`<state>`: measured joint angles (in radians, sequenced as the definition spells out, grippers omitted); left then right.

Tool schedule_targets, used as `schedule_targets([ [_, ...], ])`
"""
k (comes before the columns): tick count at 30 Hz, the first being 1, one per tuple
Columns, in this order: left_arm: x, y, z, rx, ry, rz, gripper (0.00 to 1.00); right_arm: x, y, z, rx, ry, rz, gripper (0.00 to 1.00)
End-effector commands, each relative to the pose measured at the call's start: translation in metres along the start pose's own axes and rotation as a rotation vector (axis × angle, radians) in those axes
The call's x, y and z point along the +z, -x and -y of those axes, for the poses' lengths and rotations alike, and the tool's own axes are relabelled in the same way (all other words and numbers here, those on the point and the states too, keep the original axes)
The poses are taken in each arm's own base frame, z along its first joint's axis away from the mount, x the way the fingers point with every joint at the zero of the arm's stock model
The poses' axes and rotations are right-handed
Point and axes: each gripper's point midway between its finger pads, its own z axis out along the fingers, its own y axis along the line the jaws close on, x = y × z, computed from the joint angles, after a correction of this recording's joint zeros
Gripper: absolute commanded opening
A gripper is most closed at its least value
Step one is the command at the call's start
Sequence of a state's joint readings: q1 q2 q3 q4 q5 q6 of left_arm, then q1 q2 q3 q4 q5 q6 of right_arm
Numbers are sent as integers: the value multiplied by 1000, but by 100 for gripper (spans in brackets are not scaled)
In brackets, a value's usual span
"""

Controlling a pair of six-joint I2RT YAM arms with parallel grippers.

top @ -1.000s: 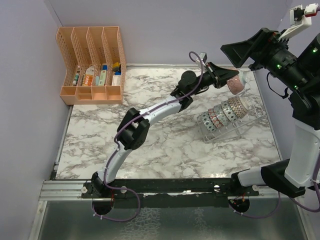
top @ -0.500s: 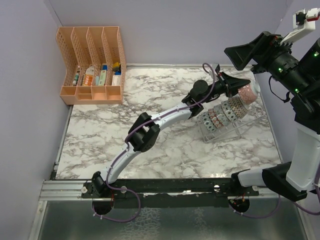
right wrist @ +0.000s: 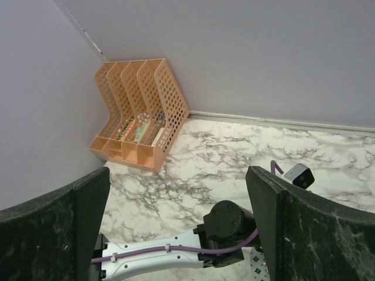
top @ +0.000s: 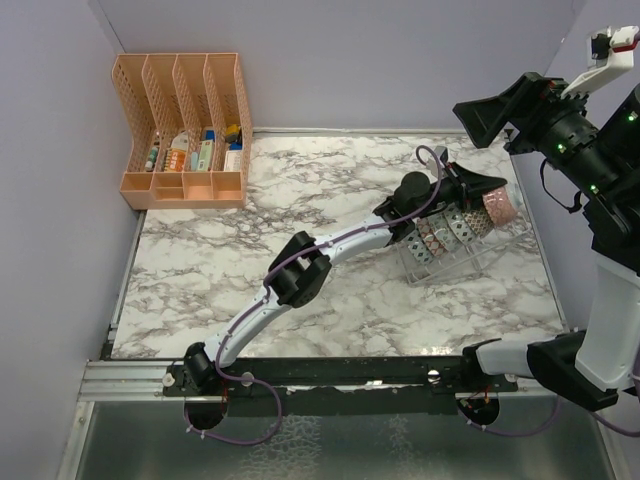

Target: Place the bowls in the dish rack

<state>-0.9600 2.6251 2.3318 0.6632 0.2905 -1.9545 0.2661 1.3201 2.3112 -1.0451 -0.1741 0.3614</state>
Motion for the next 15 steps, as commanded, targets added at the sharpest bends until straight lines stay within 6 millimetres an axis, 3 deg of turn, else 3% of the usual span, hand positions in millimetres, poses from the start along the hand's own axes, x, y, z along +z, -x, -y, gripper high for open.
schedule_targets([
  [1,4,-14,27,-12,-74,-15,0,-5,3,7,-24,-34,15,100],
  [11,2,-5,24,34,5,8,0,-2,-4,8,-19,-34,-9,100],
  [15,2,1,31,88,43,17,8,0,-4,8,-16,-30,-13,99],
])
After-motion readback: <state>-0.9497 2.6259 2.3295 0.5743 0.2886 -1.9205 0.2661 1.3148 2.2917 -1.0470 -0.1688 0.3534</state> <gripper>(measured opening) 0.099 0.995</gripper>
